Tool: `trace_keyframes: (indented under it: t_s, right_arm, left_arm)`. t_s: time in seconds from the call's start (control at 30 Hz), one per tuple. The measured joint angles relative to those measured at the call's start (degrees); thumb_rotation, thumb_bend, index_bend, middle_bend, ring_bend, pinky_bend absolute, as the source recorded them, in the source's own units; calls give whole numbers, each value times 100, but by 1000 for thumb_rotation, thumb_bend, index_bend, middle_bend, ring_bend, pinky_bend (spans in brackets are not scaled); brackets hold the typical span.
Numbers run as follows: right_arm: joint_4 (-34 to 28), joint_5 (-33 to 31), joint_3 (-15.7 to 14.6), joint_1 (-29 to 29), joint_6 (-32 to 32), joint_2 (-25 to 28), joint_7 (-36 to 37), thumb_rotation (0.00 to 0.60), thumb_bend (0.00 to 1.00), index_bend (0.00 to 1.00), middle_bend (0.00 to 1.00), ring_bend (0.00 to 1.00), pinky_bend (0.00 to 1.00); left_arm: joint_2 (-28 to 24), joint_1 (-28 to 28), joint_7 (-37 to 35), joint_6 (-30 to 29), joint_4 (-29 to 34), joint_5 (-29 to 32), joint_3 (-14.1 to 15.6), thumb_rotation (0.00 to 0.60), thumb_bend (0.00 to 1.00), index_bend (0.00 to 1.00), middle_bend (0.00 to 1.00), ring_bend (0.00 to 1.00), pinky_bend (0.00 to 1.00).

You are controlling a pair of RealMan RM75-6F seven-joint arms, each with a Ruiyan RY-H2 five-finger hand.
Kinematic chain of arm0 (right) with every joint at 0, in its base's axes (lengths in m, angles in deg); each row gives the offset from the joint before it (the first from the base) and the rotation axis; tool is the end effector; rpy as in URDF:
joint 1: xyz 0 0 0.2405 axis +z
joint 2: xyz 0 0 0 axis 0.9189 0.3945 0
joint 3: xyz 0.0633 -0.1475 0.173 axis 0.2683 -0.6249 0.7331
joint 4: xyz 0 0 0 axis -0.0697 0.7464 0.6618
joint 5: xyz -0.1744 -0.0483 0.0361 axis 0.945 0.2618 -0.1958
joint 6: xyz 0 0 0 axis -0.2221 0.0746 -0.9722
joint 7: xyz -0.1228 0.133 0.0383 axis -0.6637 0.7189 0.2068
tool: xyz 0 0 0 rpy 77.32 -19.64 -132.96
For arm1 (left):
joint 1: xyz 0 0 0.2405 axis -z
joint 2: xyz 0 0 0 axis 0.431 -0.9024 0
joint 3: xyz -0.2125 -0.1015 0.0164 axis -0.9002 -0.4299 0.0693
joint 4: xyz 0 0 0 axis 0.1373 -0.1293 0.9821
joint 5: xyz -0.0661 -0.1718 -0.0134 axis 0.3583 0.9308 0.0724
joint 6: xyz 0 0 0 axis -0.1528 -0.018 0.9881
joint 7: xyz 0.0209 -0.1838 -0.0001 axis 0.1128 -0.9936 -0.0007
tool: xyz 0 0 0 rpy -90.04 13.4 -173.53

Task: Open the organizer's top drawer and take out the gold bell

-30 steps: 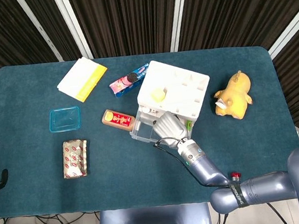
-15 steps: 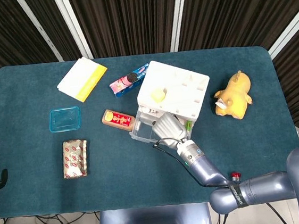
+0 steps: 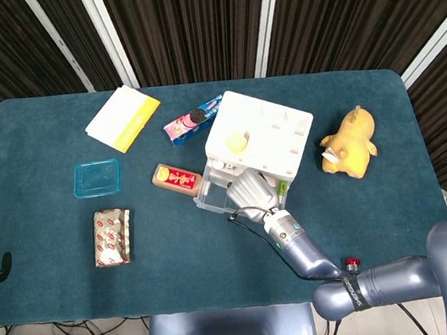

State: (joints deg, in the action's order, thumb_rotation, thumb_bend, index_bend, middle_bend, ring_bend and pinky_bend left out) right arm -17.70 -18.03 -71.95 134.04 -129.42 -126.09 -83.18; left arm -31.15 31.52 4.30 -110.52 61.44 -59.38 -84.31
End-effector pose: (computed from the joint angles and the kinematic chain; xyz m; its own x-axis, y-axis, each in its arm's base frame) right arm -0.0127 -0.3570 0.0077 0.8891 0.0828 0.4502 -0.3506 -0.5092 0.7860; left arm -0.2705 0.2242 0.2056 0.4545 0.0330 0.8901 0.8849 0.0976 -0.4554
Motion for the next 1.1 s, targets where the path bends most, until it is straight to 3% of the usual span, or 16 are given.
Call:
trace_keyframes:
  t_s: [0.67, 1.1]
  right_arm:
    - [-134, 25, -10, 8, -71, 65, -5, 600, 362, 563, 999, 1000, 1000]
    - [-597, 50, 146, -11, -254, 514, 42, 600, 363, 568, 1000, 1000, 1000]
  left_arm:
    - [-1, 2, -3, 4, -1, 5, -2, 600, 423, 71, 0, 0, 0]
    - [-4, 3, -14, 4, 7, 11, -6, 600, 423, 71, 0, 0, 0]
